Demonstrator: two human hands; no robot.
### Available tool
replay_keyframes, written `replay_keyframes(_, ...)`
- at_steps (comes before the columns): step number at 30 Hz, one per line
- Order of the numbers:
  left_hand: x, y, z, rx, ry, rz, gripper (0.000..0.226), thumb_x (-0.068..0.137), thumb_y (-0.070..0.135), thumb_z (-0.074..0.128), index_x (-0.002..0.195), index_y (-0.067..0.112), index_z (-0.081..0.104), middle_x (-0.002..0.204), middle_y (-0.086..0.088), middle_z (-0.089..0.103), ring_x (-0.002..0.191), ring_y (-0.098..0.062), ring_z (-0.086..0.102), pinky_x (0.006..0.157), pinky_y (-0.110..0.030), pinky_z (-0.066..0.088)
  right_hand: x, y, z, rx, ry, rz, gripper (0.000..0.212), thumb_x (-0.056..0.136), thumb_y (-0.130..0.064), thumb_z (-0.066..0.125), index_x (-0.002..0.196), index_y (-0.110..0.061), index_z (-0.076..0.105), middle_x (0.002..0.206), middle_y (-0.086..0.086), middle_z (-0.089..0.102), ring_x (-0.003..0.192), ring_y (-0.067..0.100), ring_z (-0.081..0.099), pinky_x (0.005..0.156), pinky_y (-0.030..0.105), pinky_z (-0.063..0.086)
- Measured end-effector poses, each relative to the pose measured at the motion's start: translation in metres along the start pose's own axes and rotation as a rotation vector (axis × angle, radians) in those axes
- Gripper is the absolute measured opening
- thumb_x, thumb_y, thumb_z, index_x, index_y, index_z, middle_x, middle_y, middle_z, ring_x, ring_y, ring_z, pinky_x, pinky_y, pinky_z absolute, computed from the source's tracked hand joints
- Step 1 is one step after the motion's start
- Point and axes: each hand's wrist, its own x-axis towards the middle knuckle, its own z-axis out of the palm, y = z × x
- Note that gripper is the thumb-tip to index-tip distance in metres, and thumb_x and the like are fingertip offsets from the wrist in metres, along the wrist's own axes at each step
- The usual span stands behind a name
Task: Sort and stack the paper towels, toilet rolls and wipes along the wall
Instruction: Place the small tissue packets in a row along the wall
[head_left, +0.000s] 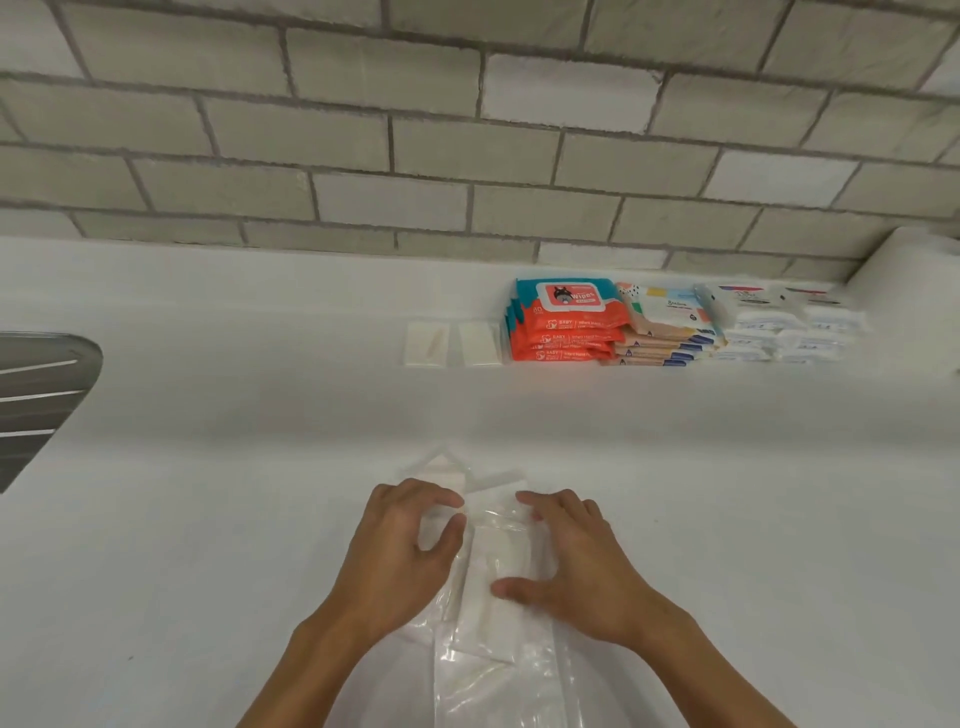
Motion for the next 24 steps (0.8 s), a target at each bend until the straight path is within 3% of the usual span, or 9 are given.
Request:
replay_keyframes(3,-0.007,0.004,0.003,0.013,-0.005,0.008,0.018,0.088,0.03,0.068,0.105,0.036,0.068,0.106,0.03,0.059,0.107,-0.002,0.045,0.083,0.0,0.03,0.003,0.001,-0.003,0.047,0.057,0.032,0.09,0.063,-0.064,0.077,0.139,-0.039,0.036,0.11,-0.018,0.042,0.108,0.008,0.036,0.102,0.028,0.035)
replay_keyframes(5,-0.009,0.005,0.004,0.011,-0.004,0.008,0.02,0.088,0.031,0.068,0.107,0.036,0.068,0.106,0.031,0.058,0.108,-0.001,0.045,0.084,0.001,0.03,0.005,0.002,-0.004,0.074,0.106,0.055,0.073,0.066,-0.057,0.08,0.129,-0.038,0.048,0.103,-0.019,0.045,0.104,0.008,0.042,0.097,0.026,0.038)
replay_keyframes(7,-0.011,0.007,0.004,0.009,-0.012,0.009,0.021,0.088,0.031,0.068,0.108,0.036,0.067,0.106,0.032,0.056,0.11,0.0,0.044,0.085,0.0,0.03,0.006,0.004,-0.004,0.1,0.12,0.089,0.065,0.069,-0.054,0.08,0.125,-0.036,0.053,0.108,-0.015,0.045,0.109,0.01,0.043,0.096,0.022,0.039)
replay_keyframes(11,-0.012,0.009,0.006,0.023,-0.035,0.005,0.024,0.088,0.036,0.067,0.112,0.037,0.065,0.107,0.034,0.052,0.112,0.001,0.043,0.084,-0.001,0.03,0.005,0.009,-0.003,0.097,0.059,0.161,0.08,0.071,-0.061,0.075,0.137,-0.028,0.045,0.124,-0.008,0.036,0.122,0.014,0.036,0.105,0.026,0.037)
replay_keyframes(18,-0.014,0.016,0.015,0.06,-0.12,0.0,0.035,0.089,0.042,0.063,0.123,0.034,0.061,0.114,0.026,0.058,0.113,-0.004,0.043,0.088,-0.01,0.032,0.003,0.008,-0.001,0.185,0.184,0.133,0.058,0.064,-0.049,0.084,0.113,-0.03,0.06,0.107,-0.012,0.05,0.093,0.002,0.052,0.082,0.011,0.041)
replay_keyframes(22,-0.013,0.019,0.017,0.054,-0.151,-0.02,0.043,0.091,0.041,0.062,0.132,0.032,0.055,0.119,0.022,0.06,0.114,-0.005,0.041,0.092,-0.012,0.032,0.002,0.006,0.002,0.236,0.273,0.143,0.047,0.063,-0.037,0.089,0.098,-0.034,0.058,0.106,-0.014,0.048,0.094,0.001,0.051,0.076,0.005,0.039)
replay_keyframes(24,-0.013,0.019,0.018,0.036,-0.154,-0.039,0.046,0.091,0.041,0.063,0.135,0.033,0.052,0.117,0.024,0.059,0.114,-0.004,0.041,0.092,-0.013,0.033,0.002,0.005,-0.001,0.283,0.306,0.165,0.037,0.067,-0.029,0.088,0.092,-0.03,0.06,0.101,-0.013,0.055,0.084,0.002,0.054,0.069,0.005,0.04)
